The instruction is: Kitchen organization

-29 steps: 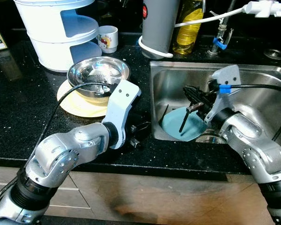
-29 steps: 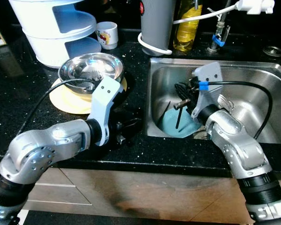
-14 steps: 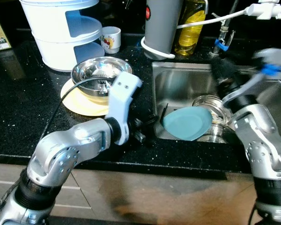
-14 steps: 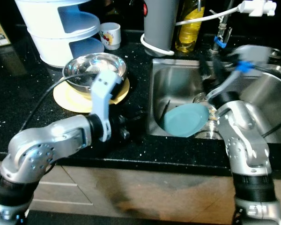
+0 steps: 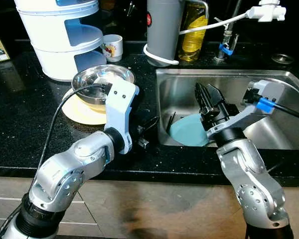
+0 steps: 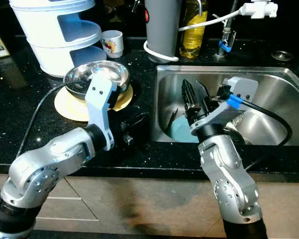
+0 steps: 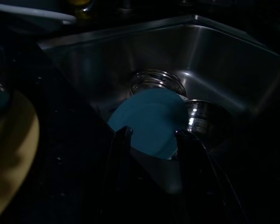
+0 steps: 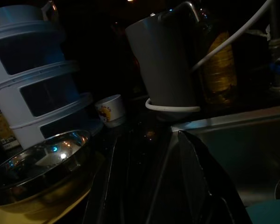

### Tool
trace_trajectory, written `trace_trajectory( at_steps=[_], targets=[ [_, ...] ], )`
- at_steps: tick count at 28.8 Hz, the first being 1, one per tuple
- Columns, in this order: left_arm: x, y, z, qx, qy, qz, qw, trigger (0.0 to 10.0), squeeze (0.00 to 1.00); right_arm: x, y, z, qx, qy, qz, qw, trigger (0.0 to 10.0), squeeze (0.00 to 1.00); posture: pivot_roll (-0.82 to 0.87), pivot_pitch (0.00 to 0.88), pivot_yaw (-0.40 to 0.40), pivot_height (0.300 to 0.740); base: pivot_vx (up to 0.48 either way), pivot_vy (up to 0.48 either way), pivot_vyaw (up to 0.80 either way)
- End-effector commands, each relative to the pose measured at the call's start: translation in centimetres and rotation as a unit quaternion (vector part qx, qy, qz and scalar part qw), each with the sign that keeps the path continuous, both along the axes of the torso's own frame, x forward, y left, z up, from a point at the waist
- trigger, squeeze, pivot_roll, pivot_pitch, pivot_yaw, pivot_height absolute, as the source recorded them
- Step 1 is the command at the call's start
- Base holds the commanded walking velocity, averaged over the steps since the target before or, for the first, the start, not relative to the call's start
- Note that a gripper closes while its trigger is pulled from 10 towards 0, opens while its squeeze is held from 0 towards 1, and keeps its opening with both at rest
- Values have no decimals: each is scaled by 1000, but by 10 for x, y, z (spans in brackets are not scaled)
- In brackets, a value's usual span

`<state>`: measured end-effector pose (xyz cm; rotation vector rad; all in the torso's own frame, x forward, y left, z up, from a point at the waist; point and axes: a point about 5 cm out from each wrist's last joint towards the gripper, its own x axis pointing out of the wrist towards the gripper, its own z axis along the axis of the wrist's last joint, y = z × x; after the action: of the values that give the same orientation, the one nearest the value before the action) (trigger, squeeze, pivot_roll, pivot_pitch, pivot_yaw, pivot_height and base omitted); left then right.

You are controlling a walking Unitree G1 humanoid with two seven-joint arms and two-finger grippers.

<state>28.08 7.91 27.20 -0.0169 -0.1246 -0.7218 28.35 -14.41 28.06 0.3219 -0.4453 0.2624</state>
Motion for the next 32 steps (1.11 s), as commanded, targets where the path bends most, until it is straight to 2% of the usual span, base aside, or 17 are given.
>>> trace_trajectory(
  at_steps=[1,5,12,32],
  targets=[
    [-3,1,2,-7,-11,-1,1000,10000,0,-3,-1,-1,4,4,5,1000,10000,0,-48,141,11,740,0,0,0],
    [-3,0,2,-11,-14,1,1000,10000,0,-5,0,-1,5,6,4,1000,10000,0,-48,142,7,740,0,0,0],
    [-4,4,2,-17,-14,8,1000,10000,0,-7,7,-2,5,16,16,1000,10000,0,-52,151,-5,740,-262,0,0],
    [-4,7,-4,-17,-3,14,1000,10000,0,-10,6,-4,-3,31,18,999,10000,0,-66,164,-19,740,-260,0,0]
  ],
)
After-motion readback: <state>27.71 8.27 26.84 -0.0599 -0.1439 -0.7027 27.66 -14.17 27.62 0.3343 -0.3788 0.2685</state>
